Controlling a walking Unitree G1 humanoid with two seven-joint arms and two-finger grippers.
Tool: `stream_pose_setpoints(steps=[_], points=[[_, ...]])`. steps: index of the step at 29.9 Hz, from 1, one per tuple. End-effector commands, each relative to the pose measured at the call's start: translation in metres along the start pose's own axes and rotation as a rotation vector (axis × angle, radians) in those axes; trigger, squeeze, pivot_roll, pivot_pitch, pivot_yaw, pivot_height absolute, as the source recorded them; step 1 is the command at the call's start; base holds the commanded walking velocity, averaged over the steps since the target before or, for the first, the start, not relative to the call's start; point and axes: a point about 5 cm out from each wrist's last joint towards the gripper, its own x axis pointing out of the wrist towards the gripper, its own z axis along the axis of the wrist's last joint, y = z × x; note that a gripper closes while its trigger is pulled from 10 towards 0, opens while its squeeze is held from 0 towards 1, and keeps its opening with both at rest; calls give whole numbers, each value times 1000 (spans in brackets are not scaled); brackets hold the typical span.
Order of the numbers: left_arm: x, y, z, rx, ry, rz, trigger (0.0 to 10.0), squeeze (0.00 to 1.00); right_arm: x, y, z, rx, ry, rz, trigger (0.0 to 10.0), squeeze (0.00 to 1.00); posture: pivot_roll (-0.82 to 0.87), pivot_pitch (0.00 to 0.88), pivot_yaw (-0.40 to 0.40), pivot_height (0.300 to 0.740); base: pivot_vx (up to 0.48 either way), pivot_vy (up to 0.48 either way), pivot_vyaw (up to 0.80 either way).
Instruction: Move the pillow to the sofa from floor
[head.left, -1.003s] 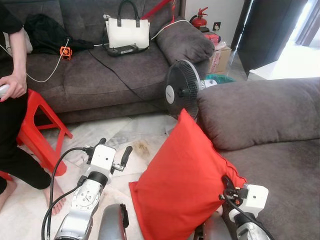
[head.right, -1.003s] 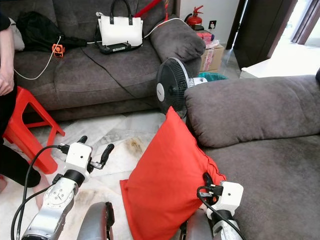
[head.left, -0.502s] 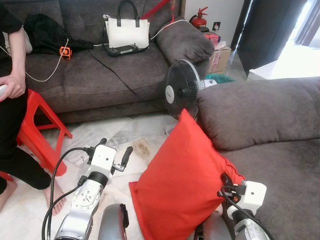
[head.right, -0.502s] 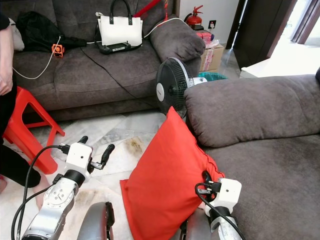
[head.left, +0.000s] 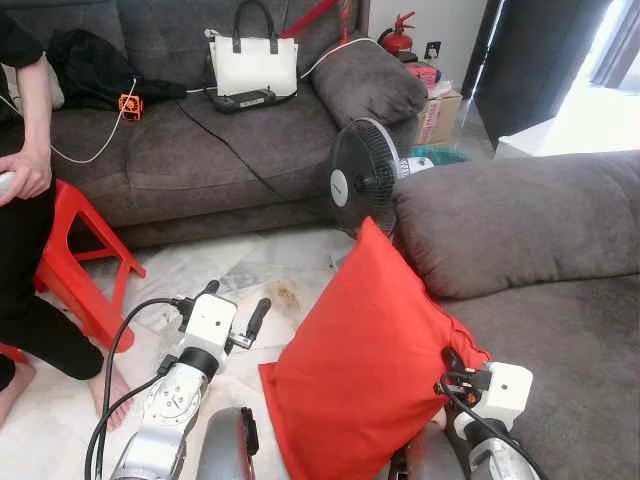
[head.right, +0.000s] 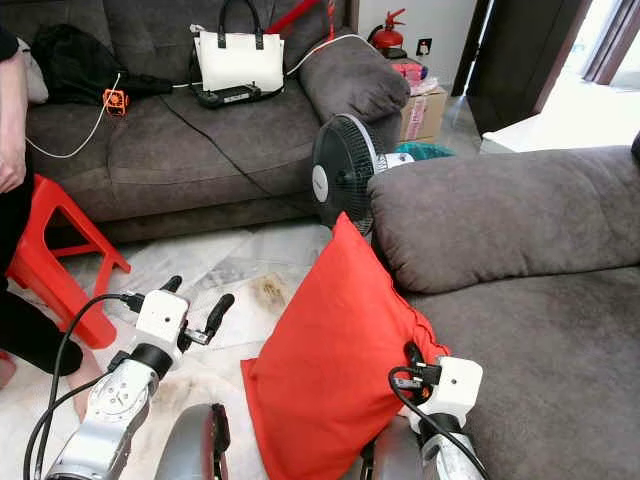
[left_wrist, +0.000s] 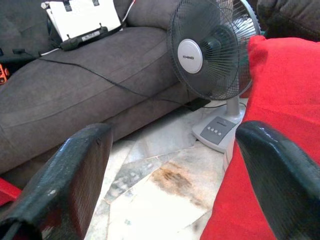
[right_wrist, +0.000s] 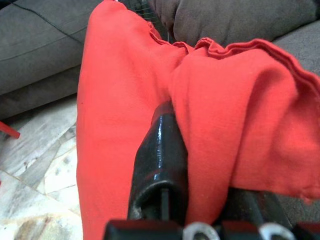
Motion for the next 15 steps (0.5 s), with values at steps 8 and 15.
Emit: stream_pose_setpoints(steps=[8, 15], points=[[-3, 3, 1, 20, -3, 0, 10000, 0, 5, -4, 17, -17, -69, -6, 10000, 0, 123, 0, -13, 554, 0, 0, 0], [-2, 4, 1, 21, -2, 4, 10000, 0, 5, -4, 17, -13, -73, -9, 10000, 0, 121, 0, -10, 591, 0, 0, 0]])
